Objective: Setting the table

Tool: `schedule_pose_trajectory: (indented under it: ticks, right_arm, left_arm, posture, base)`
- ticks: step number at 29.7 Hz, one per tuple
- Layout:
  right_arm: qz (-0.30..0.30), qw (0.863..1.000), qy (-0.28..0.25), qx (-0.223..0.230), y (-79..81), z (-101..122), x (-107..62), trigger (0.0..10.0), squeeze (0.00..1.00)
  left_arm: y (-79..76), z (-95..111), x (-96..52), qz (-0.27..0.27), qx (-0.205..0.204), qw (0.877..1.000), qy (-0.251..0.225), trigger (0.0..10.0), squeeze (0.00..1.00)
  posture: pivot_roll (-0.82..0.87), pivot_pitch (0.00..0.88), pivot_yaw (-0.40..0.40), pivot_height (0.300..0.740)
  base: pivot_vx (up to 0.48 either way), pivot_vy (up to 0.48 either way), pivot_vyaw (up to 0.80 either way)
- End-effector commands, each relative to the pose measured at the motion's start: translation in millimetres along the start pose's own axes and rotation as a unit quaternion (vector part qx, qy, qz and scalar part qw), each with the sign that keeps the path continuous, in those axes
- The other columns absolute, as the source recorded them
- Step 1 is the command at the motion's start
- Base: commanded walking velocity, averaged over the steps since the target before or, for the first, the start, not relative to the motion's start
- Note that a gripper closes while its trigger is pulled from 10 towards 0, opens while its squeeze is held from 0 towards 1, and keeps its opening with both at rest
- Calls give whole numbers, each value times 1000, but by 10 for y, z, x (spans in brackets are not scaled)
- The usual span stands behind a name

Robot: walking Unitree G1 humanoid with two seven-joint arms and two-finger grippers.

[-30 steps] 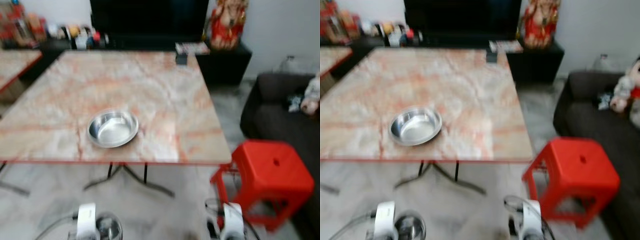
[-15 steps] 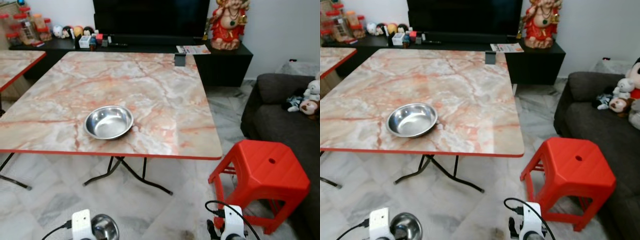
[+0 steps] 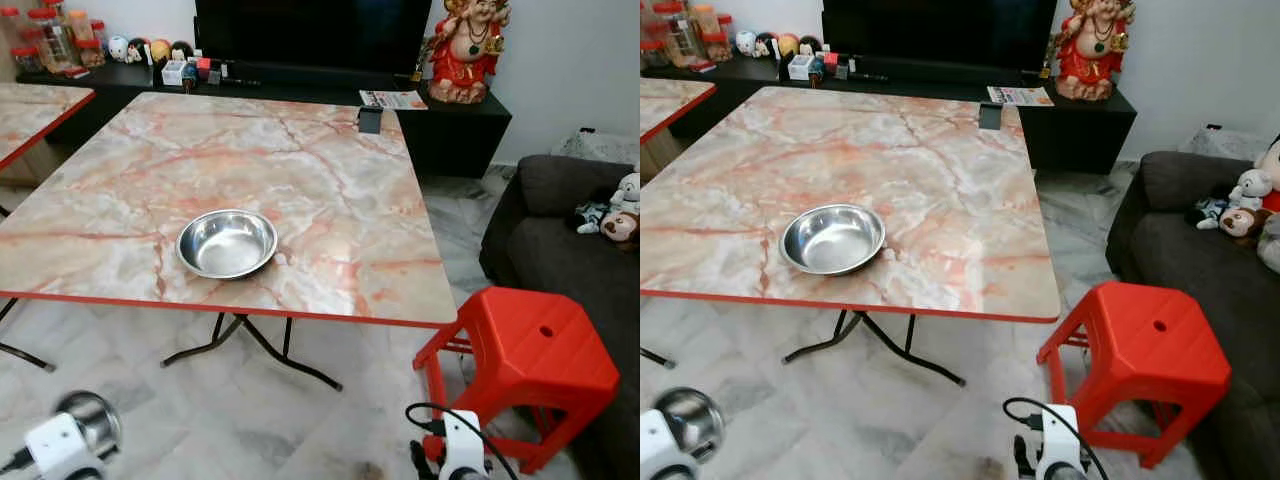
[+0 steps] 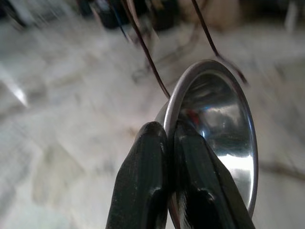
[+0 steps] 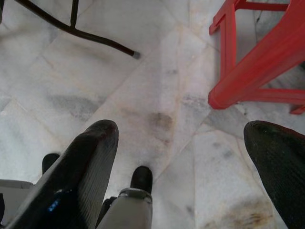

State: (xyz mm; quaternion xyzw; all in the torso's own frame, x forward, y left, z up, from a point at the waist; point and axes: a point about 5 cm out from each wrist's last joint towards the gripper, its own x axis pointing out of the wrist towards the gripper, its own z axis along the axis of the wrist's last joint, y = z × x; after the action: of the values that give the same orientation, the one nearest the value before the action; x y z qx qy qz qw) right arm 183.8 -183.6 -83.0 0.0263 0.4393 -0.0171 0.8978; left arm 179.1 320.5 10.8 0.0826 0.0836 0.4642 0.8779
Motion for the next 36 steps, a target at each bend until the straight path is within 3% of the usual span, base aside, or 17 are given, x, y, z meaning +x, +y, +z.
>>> schedule_pose_trajectory:
  ticks: [1,7,9,10,14,18,22,25,27,30,31,36]
  right_arm:
    - [-3,1000,-2,-4,-26,43,7,10000,0]
    - [-6,1000,-5,-1,-37,69,11,10000,0]
    - [-9,1000,-6,3,-42,64,10,10000,0]
    - [-9,1000,-6,4,-41,63,10,10000,0]
    - [-11,1000,-4,8,-32,44,7,10000,0]
    - [-14,1000,-4,13,-35,40,6,10000,0]
    - [-23,999,-8,26,-56,42,3,10000,0]
    - [-28,999,-10,32,-77,41,0,10000,0]
    - [-31,999,-10,36,-90,36,-3,10000,0]
    - [-34,999,-10,39,-108,23,-9,10000,0]
    - [-35,999,-9,40,-120,12,-13,10000,0]
    - [-38,998,-5,40,-150,-22,-24,10000,0]
  left_arm:
    - [0,301,115,27,-6,997,-69,10000,0]
    - [-131,946,293,33,-25,982,-187,10000,0]
    - [-345,1411,364,0,-76,968,-240,10000,0]
    - [-386,1480,368,-9,-85,966,-246,10000,0]
    - [-919,2038,324,-147,-140,937,-283,10000,0]
    - [-1312,2259,207,-264,-192,913,-245,10000,0]
    - [-1810,2372,7,-383,-245,877,-153,10000,0]
    - [-2036,2336,-86,-420,-277,860,-84,10000,0]
    - [-2107,2302,-130,-428,-300,851,-51,10000,0]
    - [-2168,2227,-162,-427,-318,847,-12,10000,0]
    - [-2193,2164,-162,-414,-338,845,22,10000,0]
    - [-2192,2074,-114,-368,-347,860,69,10000,0]
  posture:
    - [50,0,-97,740]
    - [35,0,-87,740]
    - [25,0,-81,740]
    - [24,0,-80,740]
    - [11,0,-69,740]
    - [0,0,-59,740]
    - [-32,0,-32,740]
    - [-59,0,-20,740]
    - [-64,0,-18,740]
    - [-72,0,-17,740]
    - [-76,0,-18,740]
    - [-65,0,-30,740]
  base:
    - [0,0,0]
    - [0,0,0]
    - [0,0,0]
    - [0,0,0]
    - [0,0,0]
    - [0,0,0]
    - [0,0,0]
    - [0,0,0]
    - [0,0,0]
    - [0,0,0]
    - [0,0,0]
    - [0,0,0]
